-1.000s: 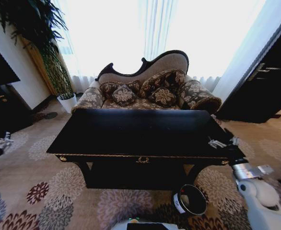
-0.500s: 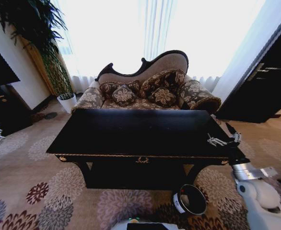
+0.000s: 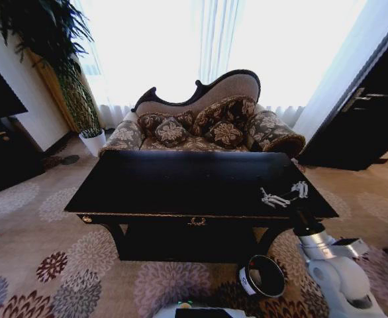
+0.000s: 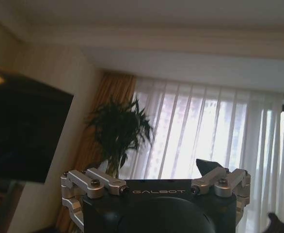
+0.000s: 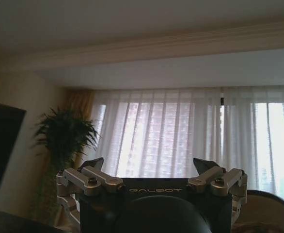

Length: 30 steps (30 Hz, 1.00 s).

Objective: Move to the front of the table and place the trash on the table into the trash bin.

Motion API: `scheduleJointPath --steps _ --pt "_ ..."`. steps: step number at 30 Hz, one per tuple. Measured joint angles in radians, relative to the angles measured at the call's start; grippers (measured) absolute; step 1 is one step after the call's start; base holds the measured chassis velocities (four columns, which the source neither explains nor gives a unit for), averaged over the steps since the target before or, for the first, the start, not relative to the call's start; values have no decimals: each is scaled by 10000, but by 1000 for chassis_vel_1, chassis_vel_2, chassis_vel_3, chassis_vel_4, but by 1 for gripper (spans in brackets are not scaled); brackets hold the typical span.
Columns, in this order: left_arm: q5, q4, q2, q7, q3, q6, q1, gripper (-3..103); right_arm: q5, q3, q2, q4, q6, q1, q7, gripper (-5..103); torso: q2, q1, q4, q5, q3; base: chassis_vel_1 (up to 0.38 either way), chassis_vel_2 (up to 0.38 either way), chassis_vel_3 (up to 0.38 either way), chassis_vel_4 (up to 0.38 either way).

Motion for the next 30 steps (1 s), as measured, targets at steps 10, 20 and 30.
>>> scheduleJointPath --steps 10,20,30 --pt "183 -573 -333 -406 287 361 112 100 -1014 134 -71 180 -1247 -134 3001 100 0 0 -1 -2 0 0 0 0 0" --pt "604 -712 -568 -306 416 386 173 100 -50 192 -359 161 -2159 -179 2359 100 0 0 -1 -2 0 0 0 0 0" --pt "1049 -873 -699 -152 675 469 235 100 95 255 -149 247 -2178 -206 1754 100 0 1 -2 -1 0 0 0 0 0"
